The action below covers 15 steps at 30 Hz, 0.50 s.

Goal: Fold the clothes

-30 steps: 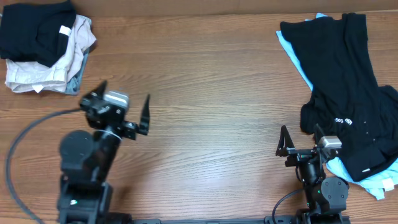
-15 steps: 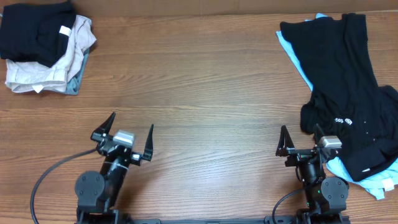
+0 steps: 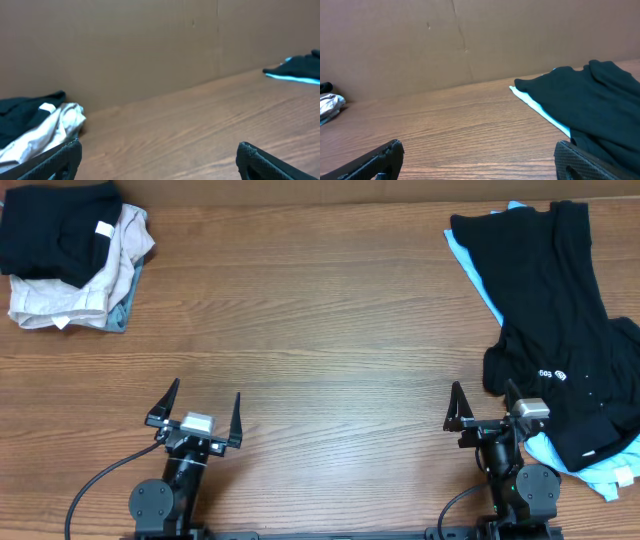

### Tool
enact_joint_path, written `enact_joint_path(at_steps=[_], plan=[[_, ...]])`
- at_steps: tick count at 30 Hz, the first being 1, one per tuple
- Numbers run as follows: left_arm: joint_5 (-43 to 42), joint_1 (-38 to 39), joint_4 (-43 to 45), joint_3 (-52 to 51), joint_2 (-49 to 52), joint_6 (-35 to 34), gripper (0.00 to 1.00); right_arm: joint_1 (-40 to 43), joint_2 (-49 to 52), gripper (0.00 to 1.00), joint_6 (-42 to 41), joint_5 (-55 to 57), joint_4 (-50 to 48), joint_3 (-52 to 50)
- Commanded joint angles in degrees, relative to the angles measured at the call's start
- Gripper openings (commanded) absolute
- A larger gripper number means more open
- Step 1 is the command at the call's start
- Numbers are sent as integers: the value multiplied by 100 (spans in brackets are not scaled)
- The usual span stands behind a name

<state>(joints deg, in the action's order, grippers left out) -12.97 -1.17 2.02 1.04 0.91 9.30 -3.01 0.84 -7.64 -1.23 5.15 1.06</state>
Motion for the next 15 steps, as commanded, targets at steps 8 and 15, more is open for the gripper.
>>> enact_joint_path(at_steps=[8,15], plan=[[-57,-31,-538,-70,-76,-304,100,-2,-68,100,22,31,-35,-59],[-57,-103,-518,-70,-76,-332,100,-2,-68,100,22,31,-35,-59]])
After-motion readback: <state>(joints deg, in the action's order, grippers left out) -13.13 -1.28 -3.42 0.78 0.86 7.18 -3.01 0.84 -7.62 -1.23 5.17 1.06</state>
